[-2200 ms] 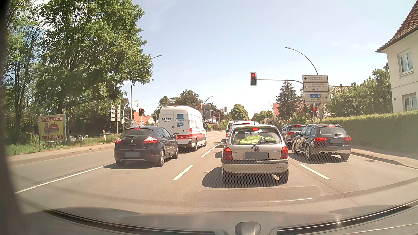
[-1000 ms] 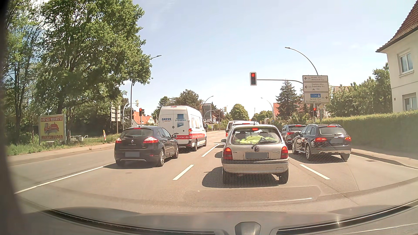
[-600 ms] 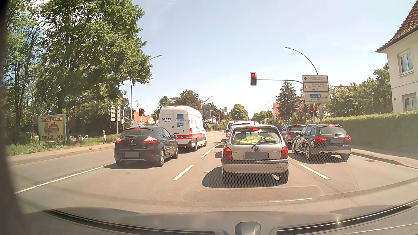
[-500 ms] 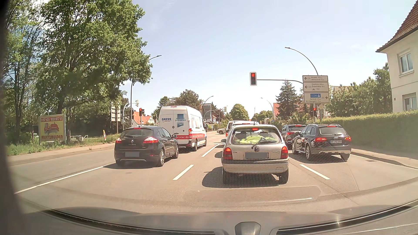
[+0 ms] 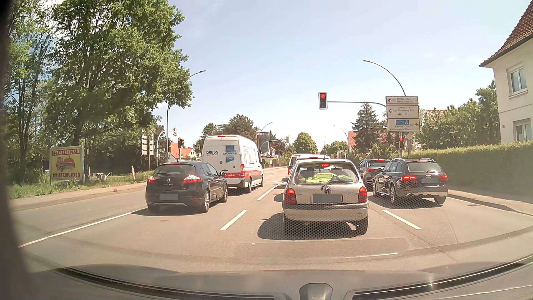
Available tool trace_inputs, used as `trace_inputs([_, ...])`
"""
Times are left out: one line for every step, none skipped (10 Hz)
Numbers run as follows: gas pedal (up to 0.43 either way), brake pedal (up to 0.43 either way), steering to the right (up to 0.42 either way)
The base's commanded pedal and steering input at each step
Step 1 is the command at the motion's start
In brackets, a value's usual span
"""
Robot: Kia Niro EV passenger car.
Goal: Follow the waypoints while adhering to traffic rules and regulations
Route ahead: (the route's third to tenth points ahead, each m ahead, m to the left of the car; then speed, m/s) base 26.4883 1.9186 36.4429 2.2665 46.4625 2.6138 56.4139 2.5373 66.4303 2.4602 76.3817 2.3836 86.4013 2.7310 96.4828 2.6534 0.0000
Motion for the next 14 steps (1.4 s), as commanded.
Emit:
trace_inputs([0.0,0.006,0.021])
trace_inputs([0.0,0.0,0.021])
trace_inputs([0.0,0.006,0.021])
trace_inputs([0.0,0.006,0.021])
trace_inputs([0.0,0.006,0.021])
trace_inputs([0.0,0.006,0.021])
trace_inputs([0.0,0.006,0.021])
trace_inputs([0.0,0.006,0.021])
trace_inputs([0.0,0.006,0.021])
trace_inputs([0.0,0.006,0.021])
trace_inputs([0.0,0.006,0.021])
trace_inputs([0.0,0.006,0.021])
trace_inputs([0.0,0.006,0.021])
trace_inputs([0.0,0.006,0.021])
